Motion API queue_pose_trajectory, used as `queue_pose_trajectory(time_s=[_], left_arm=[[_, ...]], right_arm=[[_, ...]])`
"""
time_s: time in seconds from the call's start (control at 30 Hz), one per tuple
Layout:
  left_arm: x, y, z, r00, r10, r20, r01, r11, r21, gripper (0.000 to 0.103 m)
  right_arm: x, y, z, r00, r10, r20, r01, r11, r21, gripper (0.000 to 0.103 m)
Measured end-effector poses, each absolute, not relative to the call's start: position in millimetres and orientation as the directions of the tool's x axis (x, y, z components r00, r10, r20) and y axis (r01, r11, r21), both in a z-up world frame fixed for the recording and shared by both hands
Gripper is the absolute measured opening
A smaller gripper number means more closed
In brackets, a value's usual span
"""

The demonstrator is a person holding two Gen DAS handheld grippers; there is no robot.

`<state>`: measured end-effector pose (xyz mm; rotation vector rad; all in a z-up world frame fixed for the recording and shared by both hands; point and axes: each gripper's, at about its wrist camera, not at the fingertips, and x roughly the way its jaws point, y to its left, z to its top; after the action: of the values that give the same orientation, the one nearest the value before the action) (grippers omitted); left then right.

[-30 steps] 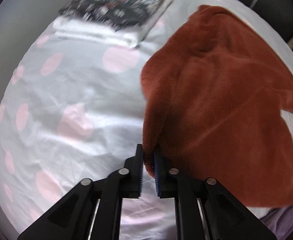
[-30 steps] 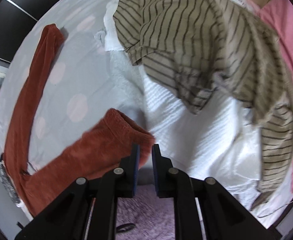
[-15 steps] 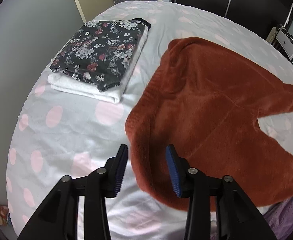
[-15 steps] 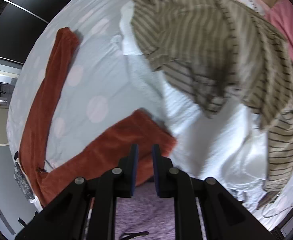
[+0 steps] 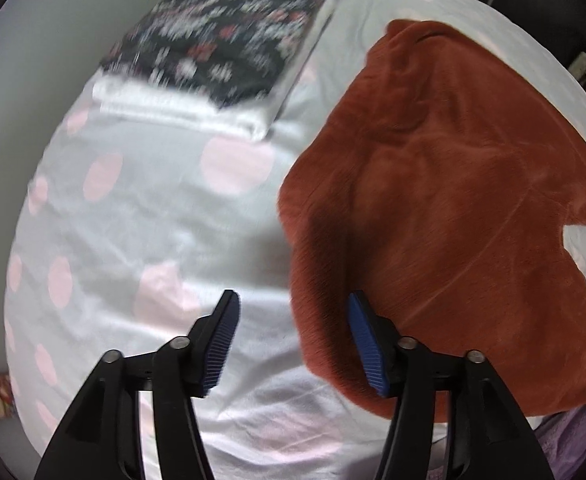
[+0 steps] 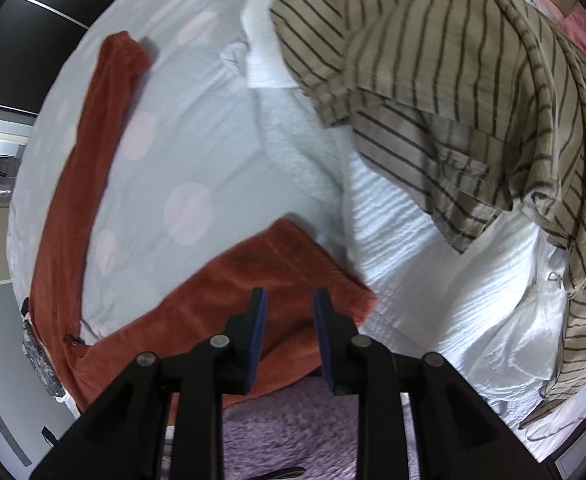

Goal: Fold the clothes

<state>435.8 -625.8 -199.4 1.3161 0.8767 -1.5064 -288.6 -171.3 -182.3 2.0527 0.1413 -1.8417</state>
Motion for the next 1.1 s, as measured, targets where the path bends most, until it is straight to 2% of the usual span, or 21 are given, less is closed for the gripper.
queue_pose_trajectory(time_s=[0.2, 0.27, 0.43, 0.5, 0.53, 0.57, 0.63, 0.73, 0.87, 1.0, 1.1], left_arm=[[451, -618, -214, 0.001, -0.146, -0.989, 0.956, -0.291, 0.044, 0.067], [457, -618, -219, -0.030, -0.123, -0.992, 0.968, -0.252, 0.002, 0.073], [475, -621, -240, -0.154, -0.053, -0.987, 0.983, -0.108, -0.148, 0.073], [479, -621, -243, -0.204, -0.070, -0.977, 0.977, -0.083, -0.198, 0.060], [479, -622, -243, -0.234, -0.075, -0.969, 0.971, -0.076, -0.228, 0.036], [479, -622, -243, -0.263, -0.081, -0.961, 0.964, -0.069, -0.258, 0.022], [476, -620, -236, -0.293, -0.113, -0.949, 0.956, -0.059, -0.288, 0.011], [462, -615, -208, -0.315, -0.211, -0.925, 0.948, -0.116, -0.297, 0.008], [428, -598, -154, -0.423, -0.321, -0.847, 0.902, -0.239, -0.360, 0.008], [369, -573, -114, -0.531, -0.335, -0.778, 0.829, -0.395, -0.396, 0.008], [310, -549, -98, -0.599, -0.296, -0.744, 0.759, -0.507, -0.409, 0.008]], right_arm=[[-289, -154, -201, 0.165, -0.127, -0.978, 0.301, -0.938, 0.172, 0.031], [-290, -148, -204, 0.174, -0.136, -0.975, 0.273, -0.945, 0.180, 0.031], [-292, -140, -199, 0.168, -0.197, -0.966, 0.203, -0.952, 0.230, 0.031], [-289, -147, -192, 0.151, -0.235, -0.960, 0.145, -0.956, 0.257, 0.031], [-287, -152, -187, 0.152, -0.256, -0.954, 0.147, -0.949, 0.278, 0.031], [-284, -157, -183, 0.155, -0.279, -0.948, 0.153, -0.941, 0.302, 0.031], [-278, -169, -174, 0.161, -0.325, -0.932, 0.166, -0.922, 0.350, 0.031], [-266, -194, -162, 0.167, -0.408, -0.897, 0.191, -0.879, 0.436, 0.031], [-241, -237, -162, 0.216, -0.520, -0.826, 0.241, -0.792, 0.562, 0.031], [-207, -281, -190, 0.292, -0.578, -0.762, 0.263, -0.718, 0.645, 0.031], [-182, -308, -217, 0.351, -0.601, -0.718, 0.256, -0.676, 0.691, 0.031]])
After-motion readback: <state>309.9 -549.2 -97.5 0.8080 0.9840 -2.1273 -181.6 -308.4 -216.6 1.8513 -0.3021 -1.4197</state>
